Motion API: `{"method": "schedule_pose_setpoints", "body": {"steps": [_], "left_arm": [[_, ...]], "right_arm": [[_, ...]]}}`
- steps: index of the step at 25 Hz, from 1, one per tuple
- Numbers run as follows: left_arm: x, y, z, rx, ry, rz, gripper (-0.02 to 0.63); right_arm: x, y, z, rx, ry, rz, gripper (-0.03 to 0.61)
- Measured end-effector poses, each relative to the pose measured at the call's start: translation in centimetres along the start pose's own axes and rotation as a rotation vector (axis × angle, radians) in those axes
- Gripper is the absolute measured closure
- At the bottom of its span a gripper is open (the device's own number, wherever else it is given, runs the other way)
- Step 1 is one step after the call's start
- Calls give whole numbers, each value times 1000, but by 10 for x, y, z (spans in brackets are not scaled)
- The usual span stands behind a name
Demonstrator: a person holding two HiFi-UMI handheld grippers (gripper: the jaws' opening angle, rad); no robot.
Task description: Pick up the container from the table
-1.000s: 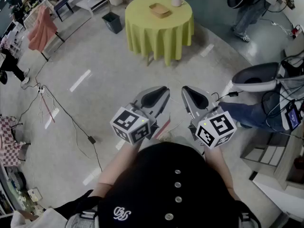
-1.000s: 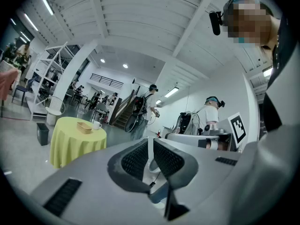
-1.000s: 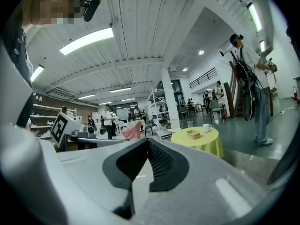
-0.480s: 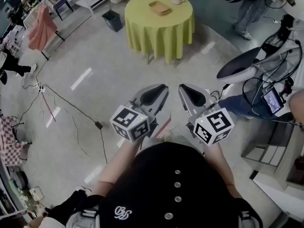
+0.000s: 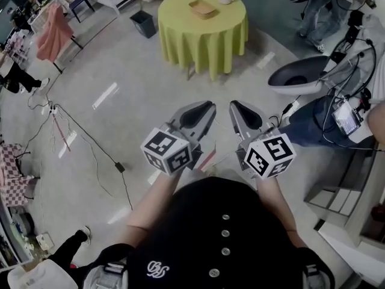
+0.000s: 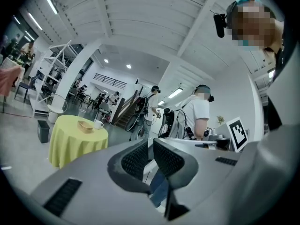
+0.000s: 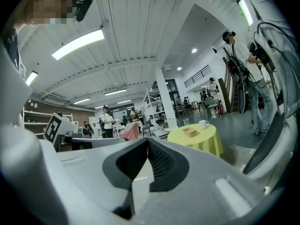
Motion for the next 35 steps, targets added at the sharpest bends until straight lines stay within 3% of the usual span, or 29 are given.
{"method": "schedule_pose_setpoints", "body": {"steps": [5,16,25,35], "left_arm": [[-16,-10,-11,41,-36,21,571],[-37,4,-35,82,-56,17,571],[-74,-13,-103,89,-21,-10,571],[-117,-60,-210,101,18,-42,571]], "right_arm": [[-11,-13,17,-7,-11,-12,575],[-28,7,37,-5,-9,-59,575],[-102,-6,72,-8,34,-41,575],[-229,-46,97,14,63,-26,575]]}}
Point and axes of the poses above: the fingertips, and each gripper's own axes: x backward along the fingers, z to its right, y out of its underside, the point moved 6 cm from there along x, backward along the fingers, and after that the axes turned 2 degrees about -z, right-handed, at the moved point
